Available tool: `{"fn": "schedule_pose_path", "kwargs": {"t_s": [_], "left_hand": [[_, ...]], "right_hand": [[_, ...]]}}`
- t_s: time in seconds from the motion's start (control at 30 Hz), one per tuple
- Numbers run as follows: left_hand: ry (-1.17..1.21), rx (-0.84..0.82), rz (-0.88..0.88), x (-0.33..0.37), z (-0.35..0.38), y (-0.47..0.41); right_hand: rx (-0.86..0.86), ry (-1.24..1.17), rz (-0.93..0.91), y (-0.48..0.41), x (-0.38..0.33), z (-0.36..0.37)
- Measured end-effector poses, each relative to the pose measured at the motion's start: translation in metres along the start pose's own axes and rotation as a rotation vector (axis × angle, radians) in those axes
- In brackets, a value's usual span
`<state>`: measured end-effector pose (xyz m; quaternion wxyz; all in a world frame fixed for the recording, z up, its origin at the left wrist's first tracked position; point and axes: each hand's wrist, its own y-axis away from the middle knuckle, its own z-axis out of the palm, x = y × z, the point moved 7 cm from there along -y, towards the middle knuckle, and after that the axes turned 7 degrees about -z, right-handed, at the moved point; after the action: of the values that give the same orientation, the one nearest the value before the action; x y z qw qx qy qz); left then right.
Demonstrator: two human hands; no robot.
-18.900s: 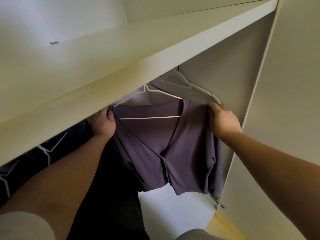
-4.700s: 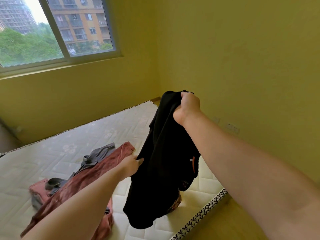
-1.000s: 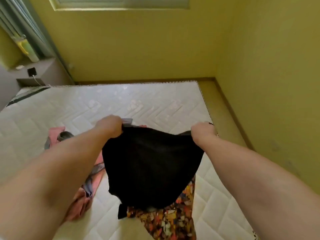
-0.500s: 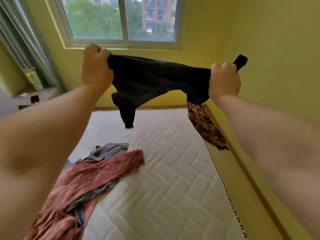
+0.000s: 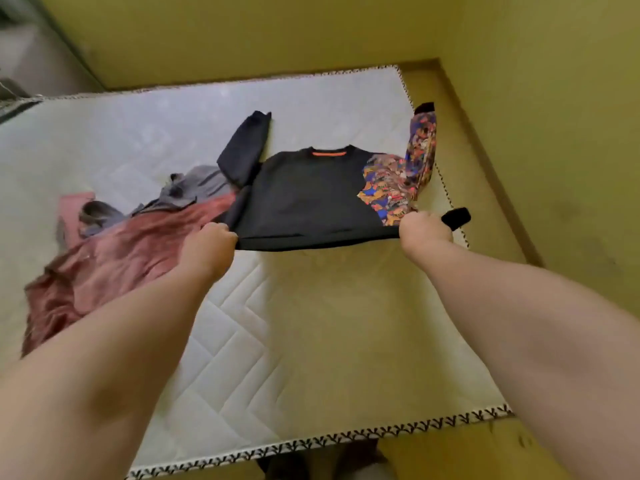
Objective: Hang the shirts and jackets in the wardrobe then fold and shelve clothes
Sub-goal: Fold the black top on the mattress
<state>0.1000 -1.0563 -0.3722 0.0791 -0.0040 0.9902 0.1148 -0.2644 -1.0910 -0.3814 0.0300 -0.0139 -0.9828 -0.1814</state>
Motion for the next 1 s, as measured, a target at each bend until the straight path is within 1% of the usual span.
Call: {"fn": "schedule_pose_path", "kwargs": {"t_s": [0.07, 0.17, 0.23, 0.37, 0.5, 0.57, 0.63, 0.73, 0.87, 1.0], "left_hand": [[-0.089, -0.106, 0.029, 0.012, 0.05, 0.019], [-0.195, -0.234, 0.061, 0.021, 0.107, 0.048], [-0.248, -0.282, 0.069, 0.025, 0.133, 0.064], [-0.413, -0.253, 0.151, 0.033, 0.157, 0.099], [-0.649, -0.235, 0.287, 0.041, 0.18, 0.132], [-0.664, -0.238, 0.364, 0.043, 0.194, 0.147], [-0.631, -0.264, 0.411, 0.042, 0.208, 0.163], [-0.584, -0.312, 0.433, 0.044, 0.228, 0.189], [-0.567, -0.384, 0.441, 0.046, 0.252, 0.219], [-0.566, -0.457, 0.486, 0.049, 0.275, 0.239]], "right_hand": [[-0.144, 0.002, -0.008, 0.012, -0.004, 0.058], [-0.286, 0.064, -0.035, 0.035, -0.01, 0.115], [-0.346, 0.105, -0.065, 0.05, -0.015, 0.142], [-0.398, 0.121, -0.094, 0.086, -0.023, 0.181], [-0.47, 0.291, -0.252, 0.124, -0.034, 0.209], [-0.489, 0.371, -0.299, 0.141, -0.035, 0.219], [-0.49, 0.422, -0.341, 0.157, -0.034, 0.228], [-0.51, 0.444, -0.378, 0.178, -0.031, 0.246], [-0.588, 0.47, -0.402, 0.205, -0.03, 0.273], [-0.661, 0.492, -0.426, 0.227, -0.03, 0.304]]}}
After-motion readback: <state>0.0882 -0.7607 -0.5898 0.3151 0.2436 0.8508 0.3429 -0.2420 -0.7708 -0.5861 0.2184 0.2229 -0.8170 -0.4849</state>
